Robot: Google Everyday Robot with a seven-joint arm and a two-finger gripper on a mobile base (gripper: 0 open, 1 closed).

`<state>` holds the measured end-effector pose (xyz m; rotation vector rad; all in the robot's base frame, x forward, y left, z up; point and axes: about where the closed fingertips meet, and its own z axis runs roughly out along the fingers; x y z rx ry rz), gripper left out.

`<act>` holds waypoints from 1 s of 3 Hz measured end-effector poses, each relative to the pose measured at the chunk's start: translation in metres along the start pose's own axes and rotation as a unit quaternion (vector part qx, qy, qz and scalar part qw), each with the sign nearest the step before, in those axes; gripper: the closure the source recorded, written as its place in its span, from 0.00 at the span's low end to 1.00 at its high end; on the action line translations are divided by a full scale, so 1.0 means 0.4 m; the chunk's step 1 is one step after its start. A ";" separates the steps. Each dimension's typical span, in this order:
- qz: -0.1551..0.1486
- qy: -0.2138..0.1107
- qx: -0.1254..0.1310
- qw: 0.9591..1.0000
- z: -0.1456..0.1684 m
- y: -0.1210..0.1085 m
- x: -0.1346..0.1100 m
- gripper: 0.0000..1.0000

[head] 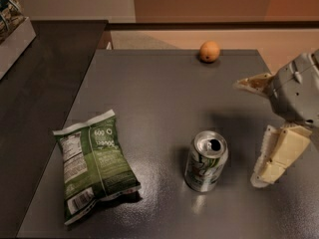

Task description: Move 7up can near orange

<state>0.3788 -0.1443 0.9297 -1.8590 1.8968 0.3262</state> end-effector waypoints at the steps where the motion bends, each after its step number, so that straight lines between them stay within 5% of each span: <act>1: -0.005 -0.050 -0.025 0.998 0.034 0.034 -0.037 0.00; 3: 0.000 -0.117 -0.064 0.991 0.084 0.080 -0.080 0.00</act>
Offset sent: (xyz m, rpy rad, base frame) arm -0.0291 0.0515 -0.0192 0.2747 0.1276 0.1093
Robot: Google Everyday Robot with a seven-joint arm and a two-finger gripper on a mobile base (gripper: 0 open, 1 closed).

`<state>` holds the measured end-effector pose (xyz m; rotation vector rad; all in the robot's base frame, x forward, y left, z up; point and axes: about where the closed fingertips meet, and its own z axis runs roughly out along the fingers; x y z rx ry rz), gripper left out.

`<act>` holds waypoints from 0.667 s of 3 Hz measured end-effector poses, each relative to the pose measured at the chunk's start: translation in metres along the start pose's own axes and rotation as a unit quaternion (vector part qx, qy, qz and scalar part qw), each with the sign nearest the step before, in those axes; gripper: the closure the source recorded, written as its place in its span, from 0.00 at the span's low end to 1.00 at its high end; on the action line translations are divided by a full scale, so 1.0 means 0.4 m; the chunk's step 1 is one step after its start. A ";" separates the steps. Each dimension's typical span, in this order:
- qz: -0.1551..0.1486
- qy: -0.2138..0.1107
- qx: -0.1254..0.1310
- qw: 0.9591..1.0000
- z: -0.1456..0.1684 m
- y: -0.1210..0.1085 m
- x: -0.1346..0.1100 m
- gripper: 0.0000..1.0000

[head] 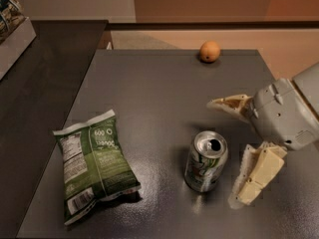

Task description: Move 7up can near orange

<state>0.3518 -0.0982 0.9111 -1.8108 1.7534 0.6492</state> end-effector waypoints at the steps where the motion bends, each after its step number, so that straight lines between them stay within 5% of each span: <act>1: 0.002 -0.016 -0.011 1.000 0.024 0.014 -0.001 0.00; 2: 0.005 -0.024 -0.017 1.000 0.044 0.019 0.002 0.00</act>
Offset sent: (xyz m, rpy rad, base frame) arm -0.0077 0.0133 -0.0249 0.0700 0.0595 0.0223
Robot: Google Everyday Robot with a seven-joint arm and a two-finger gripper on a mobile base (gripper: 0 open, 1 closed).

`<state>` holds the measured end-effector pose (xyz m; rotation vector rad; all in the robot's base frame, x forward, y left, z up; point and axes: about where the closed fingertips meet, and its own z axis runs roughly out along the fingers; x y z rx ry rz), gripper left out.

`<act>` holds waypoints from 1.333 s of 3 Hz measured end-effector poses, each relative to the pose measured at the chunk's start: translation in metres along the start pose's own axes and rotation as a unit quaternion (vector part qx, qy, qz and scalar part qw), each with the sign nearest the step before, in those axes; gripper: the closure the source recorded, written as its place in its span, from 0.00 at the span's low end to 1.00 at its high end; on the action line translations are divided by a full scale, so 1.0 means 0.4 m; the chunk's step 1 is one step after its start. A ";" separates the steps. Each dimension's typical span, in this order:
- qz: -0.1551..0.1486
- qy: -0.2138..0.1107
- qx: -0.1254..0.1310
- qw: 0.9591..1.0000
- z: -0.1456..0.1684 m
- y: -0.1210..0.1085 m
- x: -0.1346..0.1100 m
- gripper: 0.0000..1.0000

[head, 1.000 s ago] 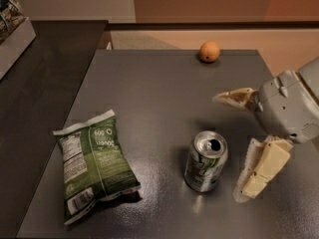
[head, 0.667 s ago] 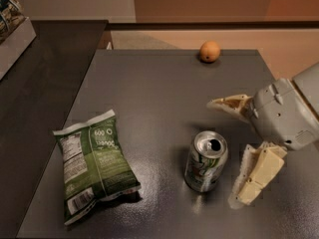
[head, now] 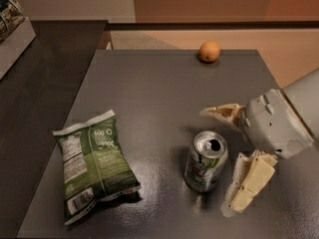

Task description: Move 7up can near orange

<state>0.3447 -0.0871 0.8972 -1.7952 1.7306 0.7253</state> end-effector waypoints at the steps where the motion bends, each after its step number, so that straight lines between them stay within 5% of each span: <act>1: 0.000 -0.006 -0.003 1.000 0.010 0.001 -0.001 0.18; 3: 0.000 -0.021 0.002 1.000 0.000 -0.004 -0.024 0.65; 4: 0.011 -0.025 0.033 0.999 -0.043 -0.038 -0.044 0.88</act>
Offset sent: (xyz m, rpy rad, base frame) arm 0.0046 0.0042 0.0016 0.0472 0.0060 -0.0009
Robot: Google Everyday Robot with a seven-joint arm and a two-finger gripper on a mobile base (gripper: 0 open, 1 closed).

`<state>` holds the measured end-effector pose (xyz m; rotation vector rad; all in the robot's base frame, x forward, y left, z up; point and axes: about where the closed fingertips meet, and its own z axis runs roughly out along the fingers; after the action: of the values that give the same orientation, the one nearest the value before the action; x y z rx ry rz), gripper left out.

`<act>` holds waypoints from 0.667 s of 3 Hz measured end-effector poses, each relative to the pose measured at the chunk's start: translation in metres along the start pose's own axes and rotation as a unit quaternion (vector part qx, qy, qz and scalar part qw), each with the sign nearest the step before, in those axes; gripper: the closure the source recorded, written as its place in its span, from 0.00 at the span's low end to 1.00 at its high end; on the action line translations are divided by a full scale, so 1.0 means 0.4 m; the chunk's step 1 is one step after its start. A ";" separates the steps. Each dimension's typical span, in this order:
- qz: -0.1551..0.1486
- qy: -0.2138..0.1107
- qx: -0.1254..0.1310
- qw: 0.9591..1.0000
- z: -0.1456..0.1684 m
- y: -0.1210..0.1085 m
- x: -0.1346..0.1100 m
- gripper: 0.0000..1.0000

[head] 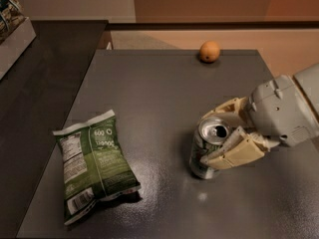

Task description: Move 7up can near orange

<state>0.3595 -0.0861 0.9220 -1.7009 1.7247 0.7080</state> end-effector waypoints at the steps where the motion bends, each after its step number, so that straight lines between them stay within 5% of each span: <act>1: 0.019 -0.001 0.046 0.999 -0.048 -0.085 -0.028 1.00; 2: 0.044 -0.002 0.089 0.995 -0.089 -0.187 -0.046 1.00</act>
Offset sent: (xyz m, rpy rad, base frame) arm 0.1301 -0.0330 0.0615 0.0228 -0.0741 -0.3301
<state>0.4321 -0.1025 0.9627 -1.5099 1.8109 0.5763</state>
